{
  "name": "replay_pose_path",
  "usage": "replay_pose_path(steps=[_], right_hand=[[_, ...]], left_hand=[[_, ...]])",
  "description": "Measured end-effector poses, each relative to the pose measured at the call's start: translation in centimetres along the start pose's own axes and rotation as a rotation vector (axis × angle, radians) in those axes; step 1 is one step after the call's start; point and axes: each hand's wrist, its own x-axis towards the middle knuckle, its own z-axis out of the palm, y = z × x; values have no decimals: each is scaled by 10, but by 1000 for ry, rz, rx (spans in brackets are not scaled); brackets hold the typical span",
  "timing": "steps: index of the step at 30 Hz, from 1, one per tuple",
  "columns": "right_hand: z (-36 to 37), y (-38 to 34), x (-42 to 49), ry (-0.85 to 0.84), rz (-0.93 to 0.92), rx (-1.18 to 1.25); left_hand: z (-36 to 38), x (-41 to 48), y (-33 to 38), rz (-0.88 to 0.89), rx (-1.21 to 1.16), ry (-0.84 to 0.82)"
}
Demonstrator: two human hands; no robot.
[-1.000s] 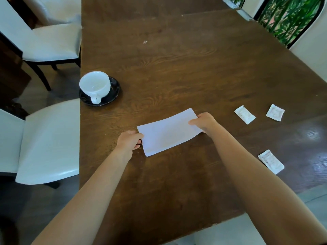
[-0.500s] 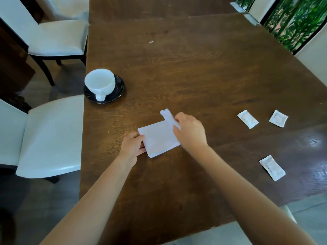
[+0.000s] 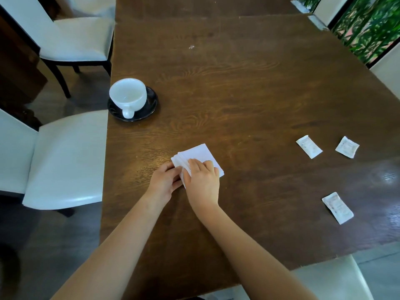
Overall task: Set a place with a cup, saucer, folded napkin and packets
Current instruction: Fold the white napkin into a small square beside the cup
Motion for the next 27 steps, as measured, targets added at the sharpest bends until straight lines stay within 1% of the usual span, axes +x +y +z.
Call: replay_pose_path(steps=[3,5,7,11,13,16,18,19,20,21,22,23,24,25,27], right_hand=[[9,2,-7,-117,-39,123],[11,6,-11,-168,-28,228],[10,8,-14,-209,14,367],[5,2,-19,-299,153,718],[5,0,-22,-321,143,790],[6,5,-28,-370,78,812],[1,14,-30,-323,146,909],[-3,20,-29,-246,217,969],[-8,27,-25,-128,282,977],[-11,35,-20,3,329,911],[-15,44,-13,105,361,803],[-18,52,-5,158,387,700],[-21,59,2,152,416,621],[-23,65,7,92,445,581],[-24,73,15,-112,461,583]], left_hand=[[-2,0,0,-19,-31,7],[-3,-1,1,-27,-71,-9],[-3,-3,2,-16,-61,-45],[0,-8,0,24,11,-61],[2,-10,-1,37,7,-61],[3,-10,0,31,15,-25],[5,-6,1,15,17,3],[6,-3,2,8,23,19],[7,-1,2,1,32,40],[8,0,3,-7,41,64],[9,1,3,-16,46,87],[10,1,3,-21,50,102],[10,0,3,-16,54,108],[10,-1,2,-3,60,109],[10,-5,2,28,57,89]])
